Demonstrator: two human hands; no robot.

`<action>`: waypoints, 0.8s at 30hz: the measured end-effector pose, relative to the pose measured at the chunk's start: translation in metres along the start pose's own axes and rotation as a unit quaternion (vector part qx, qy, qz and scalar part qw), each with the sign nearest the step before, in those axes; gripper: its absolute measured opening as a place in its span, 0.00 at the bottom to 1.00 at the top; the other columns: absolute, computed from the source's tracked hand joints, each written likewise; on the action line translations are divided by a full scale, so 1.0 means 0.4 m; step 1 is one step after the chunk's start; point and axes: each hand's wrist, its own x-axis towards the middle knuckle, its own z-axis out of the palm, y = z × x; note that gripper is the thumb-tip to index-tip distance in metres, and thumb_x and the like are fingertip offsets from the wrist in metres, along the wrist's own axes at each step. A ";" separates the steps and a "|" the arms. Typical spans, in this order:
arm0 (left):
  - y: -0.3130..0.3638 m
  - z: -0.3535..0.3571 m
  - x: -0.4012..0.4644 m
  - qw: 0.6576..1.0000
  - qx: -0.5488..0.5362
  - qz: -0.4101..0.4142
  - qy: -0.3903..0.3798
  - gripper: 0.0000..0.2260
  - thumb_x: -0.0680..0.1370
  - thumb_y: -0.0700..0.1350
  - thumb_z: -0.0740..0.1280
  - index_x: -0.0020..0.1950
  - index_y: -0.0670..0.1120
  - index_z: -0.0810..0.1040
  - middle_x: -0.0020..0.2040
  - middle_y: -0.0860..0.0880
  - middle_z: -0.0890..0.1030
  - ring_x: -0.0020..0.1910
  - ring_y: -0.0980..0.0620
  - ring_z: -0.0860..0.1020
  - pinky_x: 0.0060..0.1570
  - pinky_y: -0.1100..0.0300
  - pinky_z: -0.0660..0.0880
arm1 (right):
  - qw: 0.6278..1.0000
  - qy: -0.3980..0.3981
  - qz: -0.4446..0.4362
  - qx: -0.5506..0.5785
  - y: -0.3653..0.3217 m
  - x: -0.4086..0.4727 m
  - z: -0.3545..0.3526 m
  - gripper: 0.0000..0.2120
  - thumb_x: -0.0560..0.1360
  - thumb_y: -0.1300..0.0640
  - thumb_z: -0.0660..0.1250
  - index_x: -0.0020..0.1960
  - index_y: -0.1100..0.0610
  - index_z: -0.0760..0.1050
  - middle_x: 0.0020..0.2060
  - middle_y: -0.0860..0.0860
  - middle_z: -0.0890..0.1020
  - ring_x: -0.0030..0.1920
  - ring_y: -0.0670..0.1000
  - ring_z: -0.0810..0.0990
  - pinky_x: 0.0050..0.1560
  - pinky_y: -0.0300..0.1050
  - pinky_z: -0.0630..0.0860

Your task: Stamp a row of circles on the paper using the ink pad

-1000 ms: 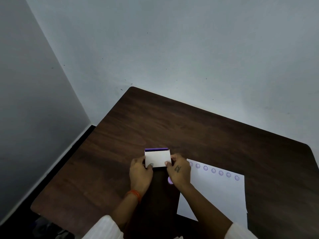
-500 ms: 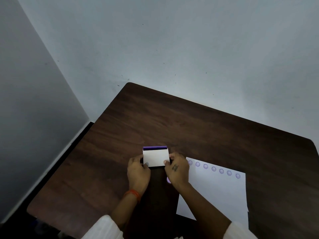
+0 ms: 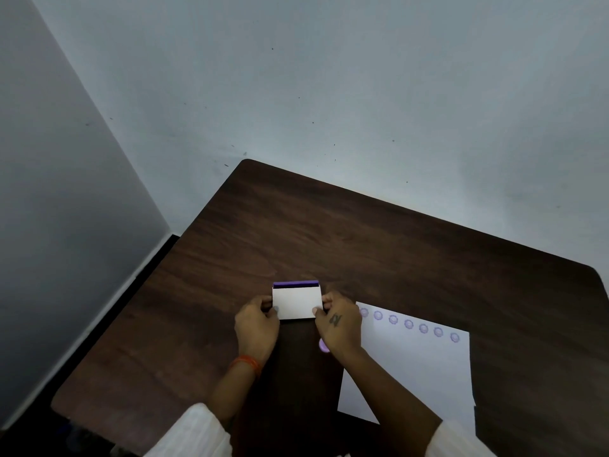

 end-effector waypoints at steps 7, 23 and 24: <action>-0.001 -0.004 0.018 1.000 0.008 0.003 -0.004 0.11 0.75 0.41 0.67 0.56 0.39 0.79 0.55 0.40 0.82 0.55 0.44 0.79 0.58 0.53 0.74 | 1.000 0.007 -0.012 0.009 -0.008 0.005 -0.006 0.07 0.71 0.60 0.70 0.48 0.60 0.78 0.47 0.56 0.84 0.46 0.52 0.81 0.45 0.38 0.73; 0.002 -0.026 0.034 0.999 0.037 0.020 0.000 0.13 0.74 0.52 0.67 0.53 0.44 0.79 0.51 0.42 0.82 0.50 0.44 0.80 0.50 0.53 0.76 | 0.999 -0.024 -0.031 -0.012 -0.040 0.030 -0.052 0.09 0.73 0.58 0.69 0.49 0.62 0.79 0.45 0.58 0.85 0.45 0.53 0.82 0.43 0.38 0.73; 0.009 -0.027 0.031 0.997 0.059 0.044 0.016 0.14 0.75 0.53 0.65 0.52 0.45 0.78 0.52 0.43 0.81 0.50 0.44 0.79 0.48 0.54 0.75 | 0.999 -0.007 -0.031 -0.002 -0.051 0.033 -0.060 0.10 0.73 0.57 0.68 0.51 0.62 0.78 0.46 0.58 0.84 0.46 0.53 0.82 0.44 0.39 0.74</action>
